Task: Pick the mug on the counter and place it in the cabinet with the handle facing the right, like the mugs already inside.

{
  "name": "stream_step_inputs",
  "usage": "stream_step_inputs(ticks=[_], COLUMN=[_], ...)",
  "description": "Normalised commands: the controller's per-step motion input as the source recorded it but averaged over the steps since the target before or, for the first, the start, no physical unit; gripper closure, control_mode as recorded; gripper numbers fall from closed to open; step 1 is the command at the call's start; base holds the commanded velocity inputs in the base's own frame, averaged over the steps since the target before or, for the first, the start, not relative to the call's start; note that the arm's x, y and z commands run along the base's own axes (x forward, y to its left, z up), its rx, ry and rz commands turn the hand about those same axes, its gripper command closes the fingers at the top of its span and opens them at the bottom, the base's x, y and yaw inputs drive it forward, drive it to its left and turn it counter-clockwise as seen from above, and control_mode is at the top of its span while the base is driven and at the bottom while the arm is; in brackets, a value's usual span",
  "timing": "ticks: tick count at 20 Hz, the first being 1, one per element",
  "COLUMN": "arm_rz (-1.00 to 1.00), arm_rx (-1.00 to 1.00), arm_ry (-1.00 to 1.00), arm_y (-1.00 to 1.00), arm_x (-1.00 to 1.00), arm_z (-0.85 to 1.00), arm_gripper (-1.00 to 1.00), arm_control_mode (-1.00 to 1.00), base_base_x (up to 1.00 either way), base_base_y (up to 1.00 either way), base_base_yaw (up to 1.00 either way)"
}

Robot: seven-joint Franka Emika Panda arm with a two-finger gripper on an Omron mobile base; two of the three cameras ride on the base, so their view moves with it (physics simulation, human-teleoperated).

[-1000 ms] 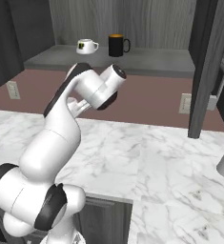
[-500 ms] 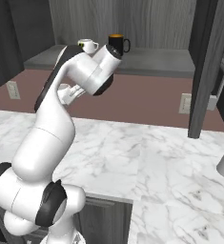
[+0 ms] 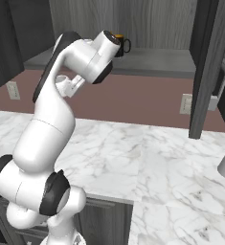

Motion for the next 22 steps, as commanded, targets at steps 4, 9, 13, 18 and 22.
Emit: stream_step_inputs(ticks=[4, 9, 13, 18, 22], arm_rz=[0.07, 0.04, 0.03, 0.01, -0.02], arm_rx=[-0.01, 0.08, 0.13, -0.01, 0.00], arm_ry=[-0.19, -0.25, -0.20, 0.10, 0.20], arm_y=[0.00, 0.00, 0.00, -0.01, -0.08], arm_x=[0.08, 0.04, 0.00, 0.09, 0.18], arm_z=[0.30, 0.22, 0.16, 0.32, 0.46], arm_gripper=[1.00, 1.00, 1.00, 1.00, 1.00], arm_control_mode=[-1.00, -1.00, -1.00, -1.00, -1.00], base_base_x=[0.00, 0.00, 0.00, 0.00, 0.00], base_base_y=[0.00, 0.00, 0.00, 0.00, 0.00], base_base_yaw=[0.00, 0.00, 0.00, 0.00, 0.00])
